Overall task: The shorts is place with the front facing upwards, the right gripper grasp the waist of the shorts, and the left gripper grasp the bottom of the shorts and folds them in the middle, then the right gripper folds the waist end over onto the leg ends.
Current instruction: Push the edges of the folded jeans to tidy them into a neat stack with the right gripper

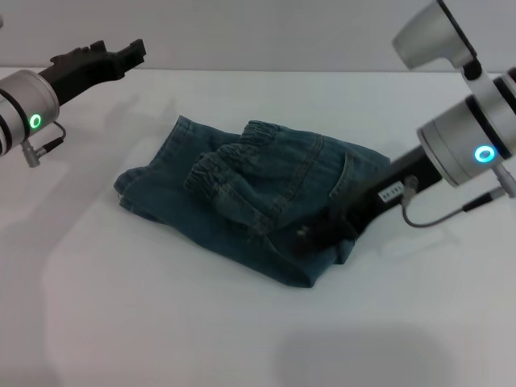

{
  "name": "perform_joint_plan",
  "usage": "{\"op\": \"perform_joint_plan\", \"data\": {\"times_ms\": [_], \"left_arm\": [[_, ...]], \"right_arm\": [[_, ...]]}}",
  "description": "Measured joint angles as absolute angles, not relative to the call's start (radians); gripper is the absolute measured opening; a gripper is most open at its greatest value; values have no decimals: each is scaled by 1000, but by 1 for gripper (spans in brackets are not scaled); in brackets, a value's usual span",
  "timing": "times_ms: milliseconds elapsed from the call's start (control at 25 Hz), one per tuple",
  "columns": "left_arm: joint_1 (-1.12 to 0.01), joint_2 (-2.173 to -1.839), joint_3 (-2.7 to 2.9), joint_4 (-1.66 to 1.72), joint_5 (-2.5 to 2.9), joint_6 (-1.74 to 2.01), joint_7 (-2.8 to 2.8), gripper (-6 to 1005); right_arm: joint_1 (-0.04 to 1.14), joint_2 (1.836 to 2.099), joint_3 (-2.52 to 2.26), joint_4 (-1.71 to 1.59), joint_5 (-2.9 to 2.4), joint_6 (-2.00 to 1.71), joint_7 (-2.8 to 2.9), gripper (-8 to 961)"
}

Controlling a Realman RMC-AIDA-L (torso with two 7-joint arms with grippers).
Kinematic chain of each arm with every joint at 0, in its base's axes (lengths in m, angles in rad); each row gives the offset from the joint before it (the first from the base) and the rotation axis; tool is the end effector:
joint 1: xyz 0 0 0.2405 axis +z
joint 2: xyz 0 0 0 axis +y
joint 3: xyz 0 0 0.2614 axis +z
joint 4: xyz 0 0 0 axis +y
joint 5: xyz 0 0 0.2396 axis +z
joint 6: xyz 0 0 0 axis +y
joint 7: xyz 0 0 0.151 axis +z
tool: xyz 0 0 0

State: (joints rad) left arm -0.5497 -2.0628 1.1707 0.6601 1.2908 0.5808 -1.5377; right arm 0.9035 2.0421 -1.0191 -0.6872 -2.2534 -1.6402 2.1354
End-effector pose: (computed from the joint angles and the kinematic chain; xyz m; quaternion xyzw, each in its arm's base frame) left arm -0.2787 0.4690 0.0057 -0.7690 -0.3849 -0.2699 0.4332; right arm 0.1614 0.4028 -0.0411 0.9441 -0.3234 0.0023 0.0632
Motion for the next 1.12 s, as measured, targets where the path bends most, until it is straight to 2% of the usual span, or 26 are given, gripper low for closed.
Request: {"op": "perform_joint_plan", "data": {"times_ms": [280, 600, 1120], "left_arm": [[-561, -2063, 1170, 648, 1221, 582, -1473, 719], [-564, -2065, 1171, 646, 1207, 584, -1467, 719], [-570, -2066, 1172, 628, 1193, 585, -1466, 719]], "right_arm": [[871, 2035, -1016, -683, -2342, -1614, 2167, 411], [837, 2007, -1012, -680, -2353, -1484, 2186, 412], [817, 2003, -972, -688, -2345, -1303, 2185, 412]]}}
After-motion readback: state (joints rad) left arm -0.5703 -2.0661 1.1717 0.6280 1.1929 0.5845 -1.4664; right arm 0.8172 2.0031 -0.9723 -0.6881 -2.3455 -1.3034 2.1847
